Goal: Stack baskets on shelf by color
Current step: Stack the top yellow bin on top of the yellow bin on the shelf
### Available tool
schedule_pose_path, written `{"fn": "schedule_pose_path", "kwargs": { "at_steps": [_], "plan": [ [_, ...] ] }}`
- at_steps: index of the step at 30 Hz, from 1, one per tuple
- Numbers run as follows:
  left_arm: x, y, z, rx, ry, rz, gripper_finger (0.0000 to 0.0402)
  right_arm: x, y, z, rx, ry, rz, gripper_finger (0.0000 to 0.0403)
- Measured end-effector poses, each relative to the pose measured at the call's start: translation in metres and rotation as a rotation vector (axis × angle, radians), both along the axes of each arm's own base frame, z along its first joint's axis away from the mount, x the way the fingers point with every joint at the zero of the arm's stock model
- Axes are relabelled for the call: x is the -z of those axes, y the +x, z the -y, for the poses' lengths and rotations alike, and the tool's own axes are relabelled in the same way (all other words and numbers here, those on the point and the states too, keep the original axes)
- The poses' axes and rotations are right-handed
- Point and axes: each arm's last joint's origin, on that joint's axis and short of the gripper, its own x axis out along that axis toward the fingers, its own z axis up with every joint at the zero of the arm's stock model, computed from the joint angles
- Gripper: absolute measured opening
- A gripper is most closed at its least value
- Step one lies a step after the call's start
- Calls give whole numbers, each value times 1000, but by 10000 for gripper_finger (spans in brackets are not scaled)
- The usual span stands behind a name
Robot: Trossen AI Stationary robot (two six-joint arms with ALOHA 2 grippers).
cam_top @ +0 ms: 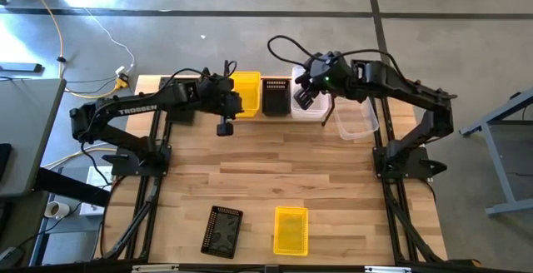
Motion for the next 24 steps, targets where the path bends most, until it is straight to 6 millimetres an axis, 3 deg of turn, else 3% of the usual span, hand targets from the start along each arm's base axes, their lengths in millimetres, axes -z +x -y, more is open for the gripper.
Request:
{"fn": "schedule_pose_path", "kwargs": {
  "at_steps": [15, 24],
  "plan": [
    [12, -8, -30, -8, -19, -36, 0, 0, -4, 16, 75, 19, 23, 140],
    [35, -14, -33, -18, -38, -39, 0, 0, -5, 20, 103, 31, 42, 140]
  ]
}}
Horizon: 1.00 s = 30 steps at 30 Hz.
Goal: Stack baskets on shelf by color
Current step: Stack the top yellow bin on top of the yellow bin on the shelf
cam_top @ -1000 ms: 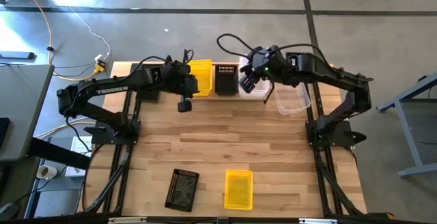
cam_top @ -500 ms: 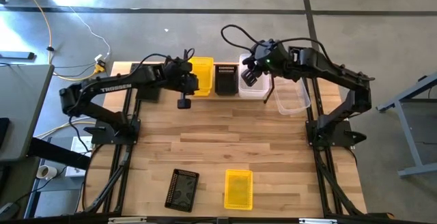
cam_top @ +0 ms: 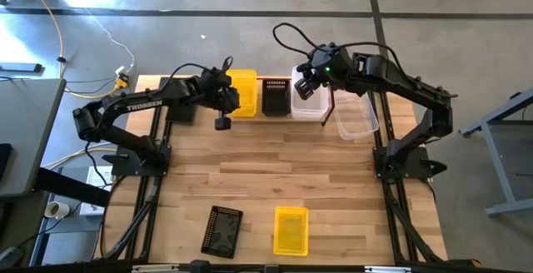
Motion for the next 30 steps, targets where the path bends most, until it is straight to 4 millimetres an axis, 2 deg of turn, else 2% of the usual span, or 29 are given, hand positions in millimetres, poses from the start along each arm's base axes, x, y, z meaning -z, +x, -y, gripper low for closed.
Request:
{"fn": "schedule_pose_path", "kwargs": {
  "at_steps": [14, 30],
  "plan": [
    [14, 0, 4, 51, 7, 7, 0, 0, 0, 0, 20, 12, 17, 140],
    [17, 2, 0, 47, 57, -18, 3, 0, 0, 0, 31, 21, 28, 140]
  ]
}}
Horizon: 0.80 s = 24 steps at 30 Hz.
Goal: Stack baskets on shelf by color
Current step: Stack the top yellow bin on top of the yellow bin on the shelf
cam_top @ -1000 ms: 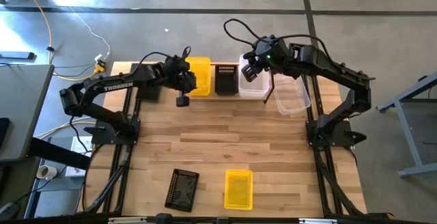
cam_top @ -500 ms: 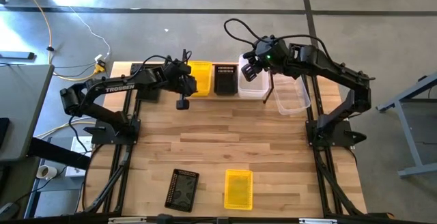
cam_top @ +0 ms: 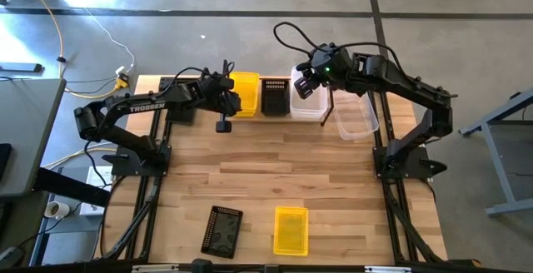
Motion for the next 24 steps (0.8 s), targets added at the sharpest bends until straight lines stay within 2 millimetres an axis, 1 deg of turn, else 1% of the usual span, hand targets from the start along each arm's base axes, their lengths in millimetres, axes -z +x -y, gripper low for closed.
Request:
{"fn": "schedule_pose_path", "kwargs": {
  "at_steps": [6, 14, 18, 24],
  "plan": [
    [1, -1, -1, -28, 21, -20, 5, 0, 0, 0, 0, 0, 0, 140],
    [1, 1, 1, 6, 48, -41, 9, 0, 0, 0, 0, 0, 0, 140],
    [2, 1, 1, 5, 47, -42, 31, 0, 0, 0, 3, 2, 3, 140],
    [2, 1, 1, 4, 45, -42, 76, 0, 0, 0, 5, 4, 5, 140]
  ]
}}
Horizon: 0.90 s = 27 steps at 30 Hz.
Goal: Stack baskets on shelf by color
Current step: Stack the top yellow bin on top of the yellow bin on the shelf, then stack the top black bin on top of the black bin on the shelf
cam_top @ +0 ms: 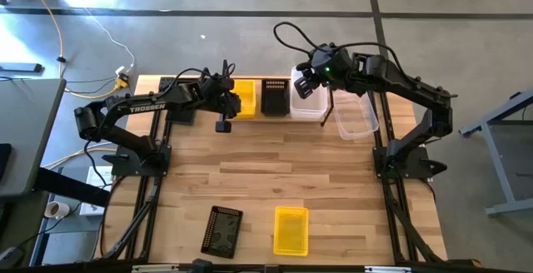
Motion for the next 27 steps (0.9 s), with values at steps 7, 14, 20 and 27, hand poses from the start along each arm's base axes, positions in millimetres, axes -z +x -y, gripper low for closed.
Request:
{"fn": "schedule_pose_path", "kwargs": {
  "at_steps": [7, 14, 20, 27],
  "plan": [
    [-1, 0, 2, -6, 14, -1, 114, 0, 0, 0, 0, 0, 0, 140],
    [-14, 6, 0, -71, -6, 55, 123, 0, 0, 0, 11, 10, 11, 140],
    [-38, 8, -1, -105, -47, 68, 123, 0, 0, 0, 10, 10, 11, 140],
    [-68, 11, 10, -80, -84, 36, 122, 0, 0, 0, 4, 11, 10, 140]
  ]
}}
